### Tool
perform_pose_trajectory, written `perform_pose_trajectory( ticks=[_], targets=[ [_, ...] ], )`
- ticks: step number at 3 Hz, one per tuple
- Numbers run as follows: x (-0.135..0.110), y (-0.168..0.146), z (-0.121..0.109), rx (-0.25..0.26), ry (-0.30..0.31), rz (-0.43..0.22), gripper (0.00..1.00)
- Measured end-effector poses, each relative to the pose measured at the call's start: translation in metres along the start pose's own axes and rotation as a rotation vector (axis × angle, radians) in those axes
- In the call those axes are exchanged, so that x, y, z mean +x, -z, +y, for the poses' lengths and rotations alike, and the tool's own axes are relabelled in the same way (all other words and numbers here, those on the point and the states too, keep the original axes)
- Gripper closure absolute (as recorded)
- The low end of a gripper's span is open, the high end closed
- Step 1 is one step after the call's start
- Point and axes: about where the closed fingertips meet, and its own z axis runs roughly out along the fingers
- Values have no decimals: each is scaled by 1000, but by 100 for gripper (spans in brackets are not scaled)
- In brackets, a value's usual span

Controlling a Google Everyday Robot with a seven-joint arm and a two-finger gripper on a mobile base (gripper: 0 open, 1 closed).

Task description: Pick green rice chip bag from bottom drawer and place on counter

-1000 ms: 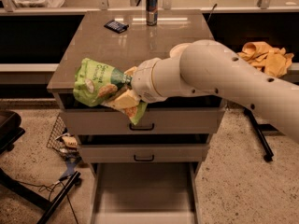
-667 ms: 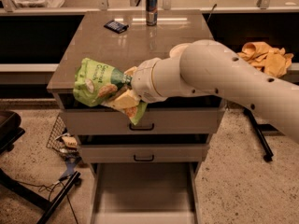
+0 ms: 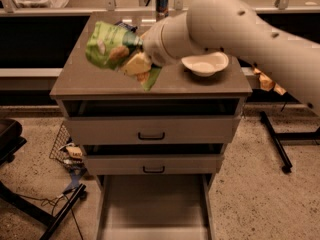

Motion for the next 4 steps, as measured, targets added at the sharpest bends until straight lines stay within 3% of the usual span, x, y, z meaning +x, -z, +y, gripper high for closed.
perform_pose_trajectory(
  ticks=[1, 2, 3, 4],
  targets=[
    [10, -16, -69, 55, -27, 120, 100],
    [-1, -58, -111, 64, -2, 165, 100],
    [-27, -94, -144, 88, 56, 136, 100],
    [-41, -95, -155, 106, 61, 111, 85]
  ],
)
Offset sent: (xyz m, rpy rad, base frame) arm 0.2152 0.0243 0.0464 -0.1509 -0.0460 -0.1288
